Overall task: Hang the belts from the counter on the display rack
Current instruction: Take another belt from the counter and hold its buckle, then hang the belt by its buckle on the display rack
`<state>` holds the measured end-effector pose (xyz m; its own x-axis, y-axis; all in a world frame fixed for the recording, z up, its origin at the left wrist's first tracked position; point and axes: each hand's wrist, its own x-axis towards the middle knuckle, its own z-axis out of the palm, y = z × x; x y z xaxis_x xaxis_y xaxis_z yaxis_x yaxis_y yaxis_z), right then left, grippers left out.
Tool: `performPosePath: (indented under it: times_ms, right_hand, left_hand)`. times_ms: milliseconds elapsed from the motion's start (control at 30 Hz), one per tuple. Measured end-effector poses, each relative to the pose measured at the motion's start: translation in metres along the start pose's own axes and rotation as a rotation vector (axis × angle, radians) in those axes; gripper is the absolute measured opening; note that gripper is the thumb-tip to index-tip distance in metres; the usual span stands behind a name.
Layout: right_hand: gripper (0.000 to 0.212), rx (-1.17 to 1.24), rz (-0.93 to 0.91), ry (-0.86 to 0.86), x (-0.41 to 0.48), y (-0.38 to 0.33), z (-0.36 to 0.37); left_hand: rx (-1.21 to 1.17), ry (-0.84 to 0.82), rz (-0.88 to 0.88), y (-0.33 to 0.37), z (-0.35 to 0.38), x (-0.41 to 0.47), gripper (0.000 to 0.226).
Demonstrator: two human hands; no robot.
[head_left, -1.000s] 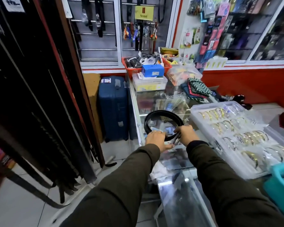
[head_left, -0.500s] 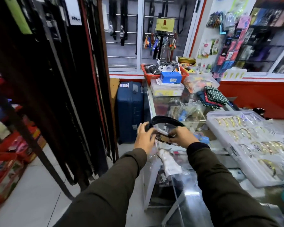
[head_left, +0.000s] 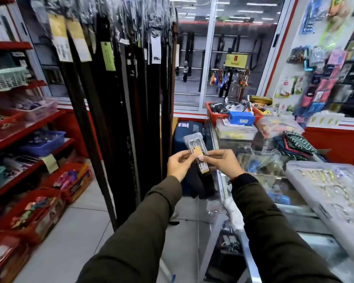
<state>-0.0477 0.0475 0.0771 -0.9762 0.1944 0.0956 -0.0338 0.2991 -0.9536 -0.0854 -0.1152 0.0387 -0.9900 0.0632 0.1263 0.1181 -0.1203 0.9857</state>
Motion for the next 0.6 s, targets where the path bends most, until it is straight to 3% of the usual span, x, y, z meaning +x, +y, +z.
performPosePath:
  times_ms: [133, 233, 433, 600]
  right_hand:
    - [0.042, -0.042, -0.08, -0.006, -0.002, -0.018, 0.01]
    - [0.044, 0.117, -0.088, -0.09, -0.003, -0.036, 0.018]
    - [0.033, 0.277, -0.268, -0.037, 0.002, -0.097, 0.037]
    - [0.031, 0.419, -0.387, -0.026, 0.012, -0.148, 0.045]
  left_hand:
    - [0.055, 0.032, 0.097, 0.031, -0.015, 0.004, 0.036]
    - [0.012, 0.046, 0.178, 0.057, -0.027, 0.006, 0.035]
    - [-0.075, 0.018, 0.18, 0.104, -0.045, 0.017, 0.039]
    - [-0.084, 0.061, 0.3, 0.159, -0.053, 0.033, 0.043]
